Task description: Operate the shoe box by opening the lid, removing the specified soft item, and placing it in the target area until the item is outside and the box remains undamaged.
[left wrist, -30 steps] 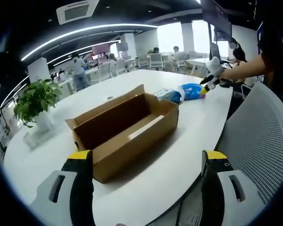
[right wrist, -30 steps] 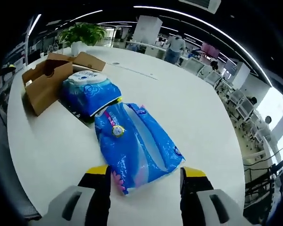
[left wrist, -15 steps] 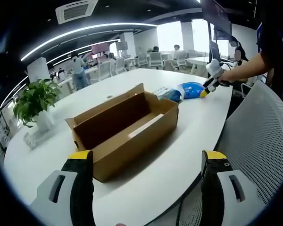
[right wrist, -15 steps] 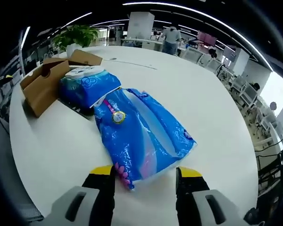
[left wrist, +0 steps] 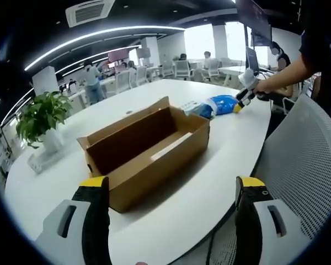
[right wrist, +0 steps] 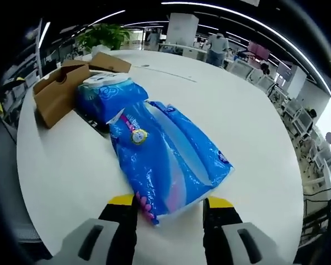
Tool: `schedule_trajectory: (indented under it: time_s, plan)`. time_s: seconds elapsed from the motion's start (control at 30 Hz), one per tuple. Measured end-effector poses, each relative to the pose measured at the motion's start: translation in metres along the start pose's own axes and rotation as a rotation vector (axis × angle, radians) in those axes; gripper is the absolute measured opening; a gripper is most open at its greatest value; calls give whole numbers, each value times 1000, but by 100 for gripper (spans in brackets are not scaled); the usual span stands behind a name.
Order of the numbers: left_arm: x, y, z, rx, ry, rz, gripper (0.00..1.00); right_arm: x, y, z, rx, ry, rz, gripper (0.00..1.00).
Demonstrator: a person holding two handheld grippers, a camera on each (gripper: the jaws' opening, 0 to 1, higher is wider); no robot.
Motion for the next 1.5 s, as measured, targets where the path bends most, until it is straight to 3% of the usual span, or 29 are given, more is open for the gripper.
schedule_trajectory:
  time_s: [0.53,1.5]
  plan:
    - [0,-1,0,1,3,-8,94,6,7,12,-123,64,-57,37]
    - [0,-2,-2,-1,8,-14,94,19,22,21,-108,46,-55,36]
Point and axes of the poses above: the point that each gripper's makers call its tool centre point, and the gripper's own axes: x roughly forward along the fingers, z roughly to its right, y roughly out of its top, the point moved 2 cm from there along -x, roughly backward along the fingers, and after that the axes turned 3 degrees about z, right-handed, at the moved point
